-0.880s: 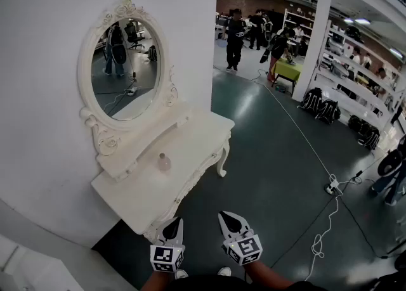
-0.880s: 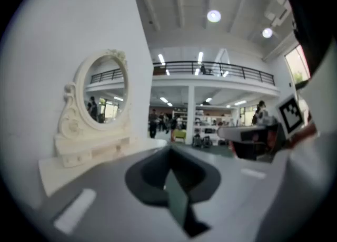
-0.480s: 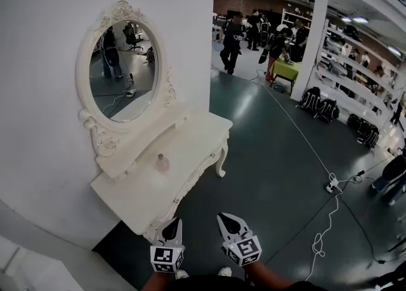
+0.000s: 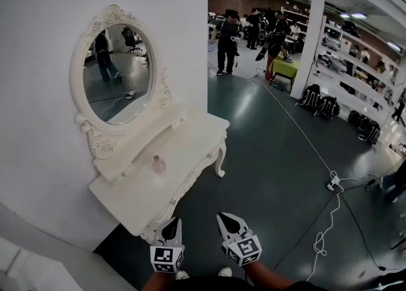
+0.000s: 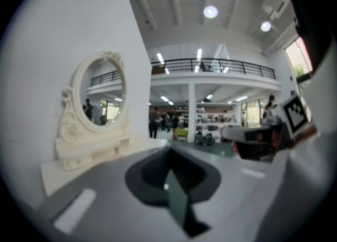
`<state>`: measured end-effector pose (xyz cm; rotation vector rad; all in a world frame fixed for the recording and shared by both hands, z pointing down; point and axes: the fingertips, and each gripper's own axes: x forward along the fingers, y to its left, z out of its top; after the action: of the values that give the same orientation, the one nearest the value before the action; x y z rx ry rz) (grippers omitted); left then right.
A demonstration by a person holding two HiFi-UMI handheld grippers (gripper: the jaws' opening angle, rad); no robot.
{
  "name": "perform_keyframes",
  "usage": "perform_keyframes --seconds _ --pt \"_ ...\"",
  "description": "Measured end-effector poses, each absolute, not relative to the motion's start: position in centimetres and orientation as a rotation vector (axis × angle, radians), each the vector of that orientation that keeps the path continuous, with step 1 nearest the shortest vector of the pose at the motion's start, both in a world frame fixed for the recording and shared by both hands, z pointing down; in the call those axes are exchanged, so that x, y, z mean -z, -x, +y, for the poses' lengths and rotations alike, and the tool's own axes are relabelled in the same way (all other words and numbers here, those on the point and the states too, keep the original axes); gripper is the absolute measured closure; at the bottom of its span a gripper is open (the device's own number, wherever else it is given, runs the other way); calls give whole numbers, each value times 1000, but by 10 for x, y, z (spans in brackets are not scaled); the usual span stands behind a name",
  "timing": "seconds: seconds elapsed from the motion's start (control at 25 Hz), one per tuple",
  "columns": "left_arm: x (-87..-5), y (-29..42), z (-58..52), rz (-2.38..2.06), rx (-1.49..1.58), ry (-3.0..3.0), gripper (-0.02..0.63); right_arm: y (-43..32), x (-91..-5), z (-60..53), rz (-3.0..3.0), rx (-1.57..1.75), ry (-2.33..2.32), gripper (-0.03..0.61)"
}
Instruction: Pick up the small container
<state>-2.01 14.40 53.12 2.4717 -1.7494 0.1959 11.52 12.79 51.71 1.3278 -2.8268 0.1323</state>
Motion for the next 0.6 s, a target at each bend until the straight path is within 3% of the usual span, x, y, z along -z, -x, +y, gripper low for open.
perform_keyframes --seconds 0.6 --pt "-541 -38 125 -1759 -207 -2397 606 -168 -530 117 -2898 -214 -1261 572"
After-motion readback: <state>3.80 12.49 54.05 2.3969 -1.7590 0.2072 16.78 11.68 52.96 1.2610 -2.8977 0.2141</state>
